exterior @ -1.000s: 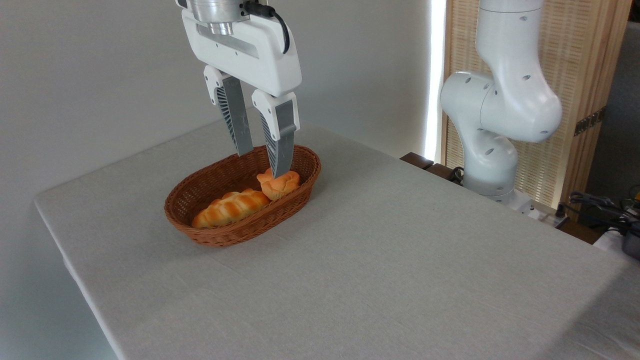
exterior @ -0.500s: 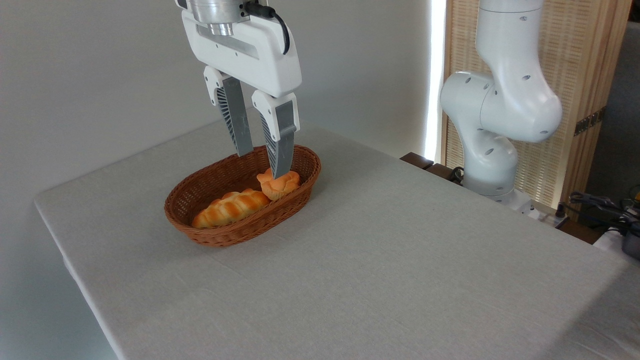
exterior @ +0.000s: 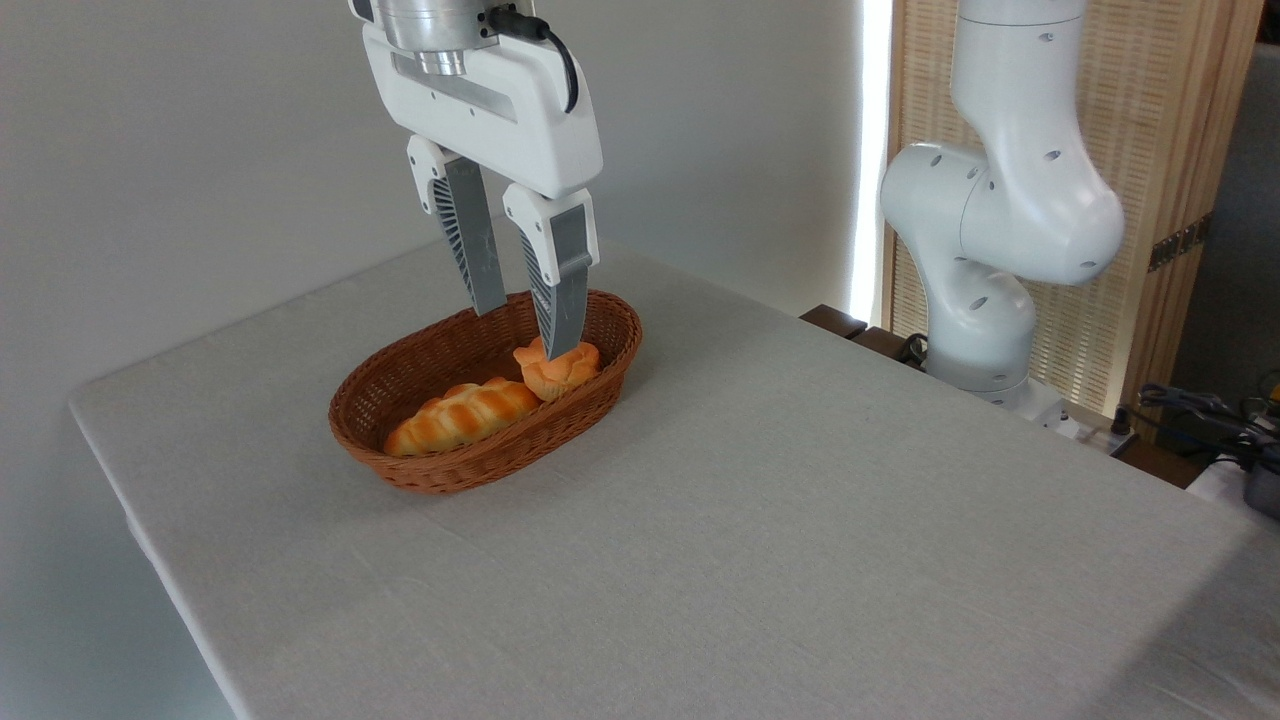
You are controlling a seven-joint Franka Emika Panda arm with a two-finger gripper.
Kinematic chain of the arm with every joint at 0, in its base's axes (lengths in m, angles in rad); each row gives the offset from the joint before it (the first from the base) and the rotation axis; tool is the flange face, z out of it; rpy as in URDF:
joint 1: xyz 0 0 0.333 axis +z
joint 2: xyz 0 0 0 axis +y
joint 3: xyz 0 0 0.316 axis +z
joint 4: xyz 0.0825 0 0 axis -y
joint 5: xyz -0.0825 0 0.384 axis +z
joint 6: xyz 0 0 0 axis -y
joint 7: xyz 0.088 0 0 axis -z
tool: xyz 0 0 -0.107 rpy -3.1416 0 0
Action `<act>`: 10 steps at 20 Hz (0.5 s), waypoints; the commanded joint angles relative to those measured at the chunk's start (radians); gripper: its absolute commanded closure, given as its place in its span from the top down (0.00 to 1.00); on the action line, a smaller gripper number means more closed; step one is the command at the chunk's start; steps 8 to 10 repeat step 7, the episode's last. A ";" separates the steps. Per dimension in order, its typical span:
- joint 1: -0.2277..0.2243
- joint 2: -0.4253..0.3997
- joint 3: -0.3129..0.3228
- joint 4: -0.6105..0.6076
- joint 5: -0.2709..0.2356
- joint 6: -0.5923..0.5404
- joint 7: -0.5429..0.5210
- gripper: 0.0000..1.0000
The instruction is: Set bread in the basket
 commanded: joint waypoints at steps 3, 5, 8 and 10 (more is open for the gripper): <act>-0.015 0.016 0.011 0.028 0.011 -0.011 -0.001 1.00; -0.013 0.016 0.006 0.028 0.008 -0.011 -0.001 1.00; -0.012 0.016 0.003 0.028 0.009 -0.011 -0.001 1.00; -0.012 0.016 0.003 0.028 0.009 -0.011 -0.001 1.00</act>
